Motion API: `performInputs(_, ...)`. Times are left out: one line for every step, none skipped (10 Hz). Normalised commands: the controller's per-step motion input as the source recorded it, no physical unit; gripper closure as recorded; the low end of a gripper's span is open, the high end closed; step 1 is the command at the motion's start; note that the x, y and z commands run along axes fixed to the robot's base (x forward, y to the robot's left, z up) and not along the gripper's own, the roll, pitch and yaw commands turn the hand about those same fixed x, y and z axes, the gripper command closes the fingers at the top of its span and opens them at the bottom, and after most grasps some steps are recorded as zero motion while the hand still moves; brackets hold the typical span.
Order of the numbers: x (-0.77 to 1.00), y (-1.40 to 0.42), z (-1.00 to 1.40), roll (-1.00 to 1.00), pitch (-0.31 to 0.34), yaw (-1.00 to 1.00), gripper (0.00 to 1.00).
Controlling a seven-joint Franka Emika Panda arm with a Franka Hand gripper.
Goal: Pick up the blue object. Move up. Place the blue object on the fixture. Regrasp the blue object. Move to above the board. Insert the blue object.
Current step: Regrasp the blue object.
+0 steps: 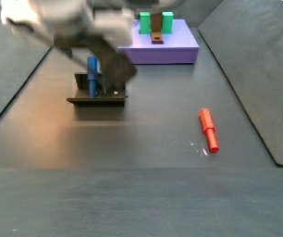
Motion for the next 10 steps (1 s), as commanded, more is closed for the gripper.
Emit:
performInputs(0.02,-0.31,0.51,1.00,-0.266,0.22,0.00)
performInputs(0.16,-0.30,0.46,1.00,-0.300,0.24,0.00)
performInputs(0.25,-0.28,0.45,1.00,-0.357,0.25,0.00)
performInputs(0.25,-0.20,0.30,1.00,-0.363,0.30,0.00)
performInputs(0.24,-0.17,0.24,1.00,-0.337,0.31,0.00)
performInputs(0.18,-0.10,0.11,1.00,-0.231,0.32,0.00)
performInputs(0.12,-0.08,0.07,1.00,-0.169,0.31,0.00)
performInputs(0.11,-0.07,0.06,1.00,-0.151,0.31,0.00)
performInputs(0.09,-0.04,0.05,1.00,-0.103,0.34,0.00)
performInputs(0.10,-0.03,0.04,1.00,-0.094,0.35,0.00)
